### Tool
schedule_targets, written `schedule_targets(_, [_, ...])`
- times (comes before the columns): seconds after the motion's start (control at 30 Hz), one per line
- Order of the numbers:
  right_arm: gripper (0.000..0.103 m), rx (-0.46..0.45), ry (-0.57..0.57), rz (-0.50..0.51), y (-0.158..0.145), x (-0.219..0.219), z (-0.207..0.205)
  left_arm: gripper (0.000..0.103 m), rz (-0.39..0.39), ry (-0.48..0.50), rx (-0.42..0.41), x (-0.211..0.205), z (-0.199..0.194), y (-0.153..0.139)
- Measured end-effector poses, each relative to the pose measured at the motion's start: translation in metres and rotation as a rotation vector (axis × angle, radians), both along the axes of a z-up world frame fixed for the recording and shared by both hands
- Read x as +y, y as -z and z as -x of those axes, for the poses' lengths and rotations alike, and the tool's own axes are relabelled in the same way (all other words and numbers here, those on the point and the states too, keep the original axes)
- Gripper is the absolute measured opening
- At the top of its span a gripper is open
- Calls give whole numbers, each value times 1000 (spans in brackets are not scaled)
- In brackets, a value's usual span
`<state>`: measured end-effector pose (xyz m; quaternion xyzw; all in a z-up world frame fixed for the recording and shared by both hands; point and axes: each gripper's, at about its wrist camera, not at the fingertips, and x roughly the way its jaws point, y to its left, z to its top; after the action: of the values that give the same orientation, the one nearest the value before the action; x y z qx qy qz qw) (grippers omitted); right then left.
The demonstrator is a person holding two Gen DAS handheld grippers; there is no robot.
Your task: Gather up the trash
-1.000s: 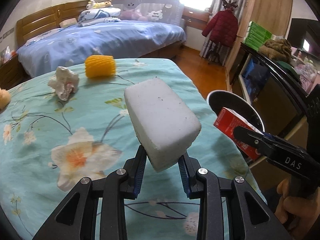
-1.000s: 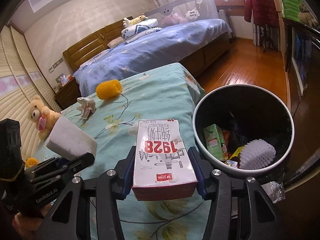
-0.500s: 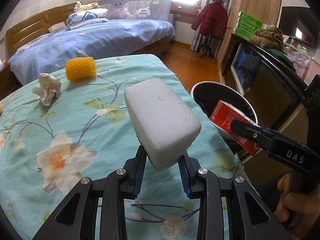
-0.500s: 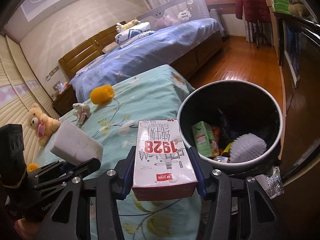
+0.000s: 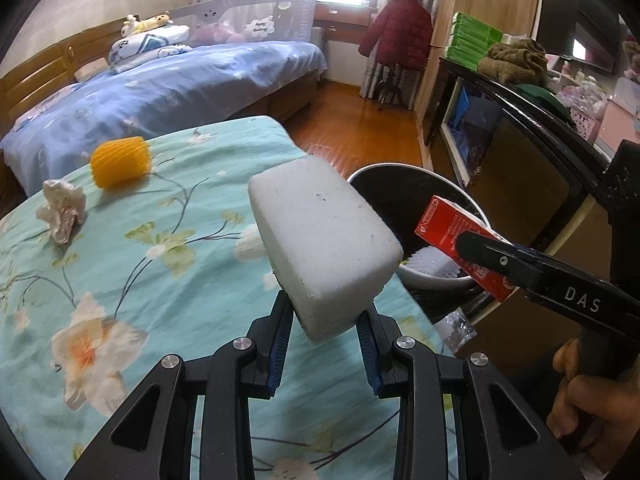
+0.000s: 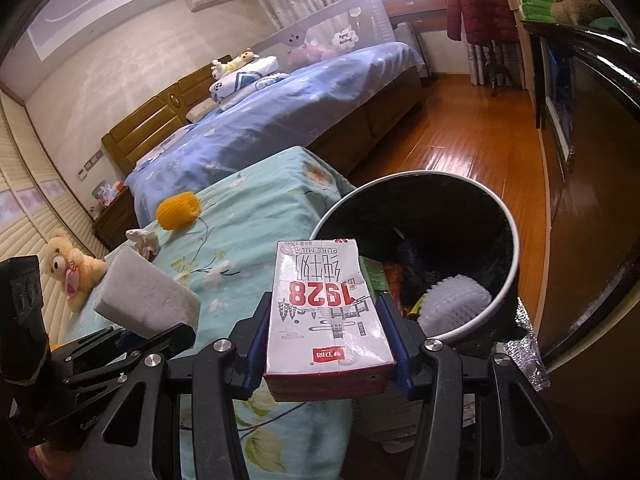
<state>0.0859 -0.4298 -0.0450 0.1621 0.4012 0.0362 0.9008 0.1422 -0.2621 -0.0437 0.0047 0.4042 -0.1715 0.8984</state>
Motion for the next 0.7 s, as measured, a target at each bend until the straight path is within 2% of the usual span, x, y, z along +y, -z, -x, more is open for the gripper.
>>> schedule_targets(0.7, [51,18,78,3,6,-41,-21,30,-8,84,15,-44,-28,4])
